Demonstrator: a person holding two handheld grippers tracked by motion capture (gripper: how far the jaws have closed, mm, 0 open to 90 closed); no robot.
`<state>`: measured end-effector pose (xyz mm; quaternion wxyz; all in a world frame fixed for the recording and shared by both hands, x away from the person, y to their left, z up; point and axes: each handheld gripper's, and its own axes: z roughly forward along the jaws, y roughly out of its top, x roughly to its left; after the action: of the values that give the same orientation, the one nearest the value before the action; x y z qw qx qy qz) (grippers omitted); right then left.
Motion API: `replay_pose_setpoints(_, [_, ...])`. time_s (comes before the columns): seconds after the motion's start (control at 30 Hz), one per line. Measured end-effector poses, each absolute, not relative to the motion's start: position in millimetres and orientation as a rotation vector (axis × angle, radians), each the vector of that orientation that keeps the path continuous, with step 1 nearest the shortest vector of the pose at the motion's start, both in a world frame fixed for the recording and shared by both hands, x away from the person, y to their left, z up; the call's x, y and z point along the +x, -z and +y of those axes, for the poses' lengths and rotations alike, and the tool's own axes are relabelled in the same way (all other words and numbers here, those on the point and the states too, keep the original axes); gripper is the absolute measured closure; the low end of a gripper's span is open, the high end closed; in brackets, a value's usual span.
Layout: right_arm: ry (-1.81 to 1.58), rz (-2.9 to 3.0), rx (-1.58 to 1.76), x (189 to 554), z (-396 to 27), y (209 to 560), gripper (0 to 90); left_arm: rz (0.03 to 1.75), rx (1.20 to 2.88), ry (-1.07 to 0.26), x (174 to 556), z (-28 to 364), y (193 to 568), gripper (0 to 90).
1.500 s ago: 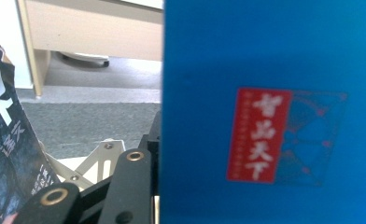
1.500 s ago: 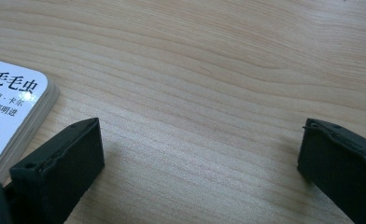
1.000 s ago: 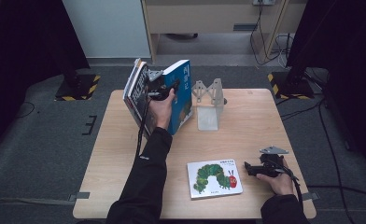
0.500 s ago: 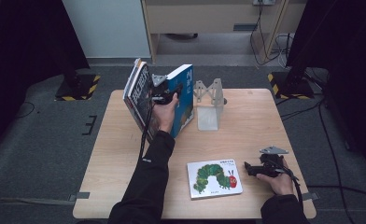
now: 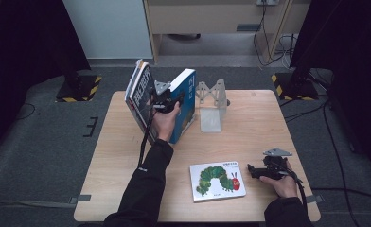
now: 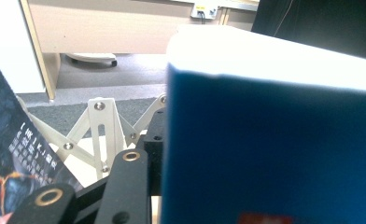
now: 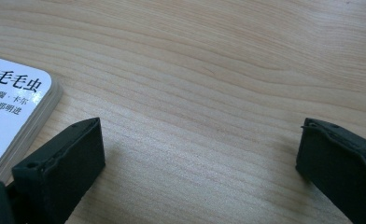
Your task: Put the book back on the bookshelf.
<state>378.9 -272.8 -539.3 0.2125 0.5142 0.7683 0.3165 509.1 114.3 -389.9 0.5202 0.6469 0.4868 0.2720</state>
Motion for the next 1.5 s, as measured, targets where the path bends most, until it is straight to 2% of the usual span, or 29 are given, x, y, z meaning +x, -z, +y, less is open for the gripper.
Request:
replay_pose_setpoints(0.6, [-0.882,2.13,1.43,378.4,-271.7,539.5,1.1,1.171,1.532,-0.678,474.0,119.1,401.4,55.1])
replay_pose_setpoints(1.1, [-0.881,2.138,1.425,378.5,-271.3,539.2,0.9,1.15,1.511,-0.715,487.9,94.6,404.1,55.5])
replay_pose_setpoints(1.27, [-0.882,2.139,1.425,378.7,-271.2,539.3,0.8,1.14,1.503,-0.7,487.1,96.8,406.4,54.9])
replay_pose_setpoints(1.5, [-0.882,2.142,1.42,379.0,-270.9,539.4,0.8,1.134,1.526,-0.626,464.0,115.3,408.7,52.2])
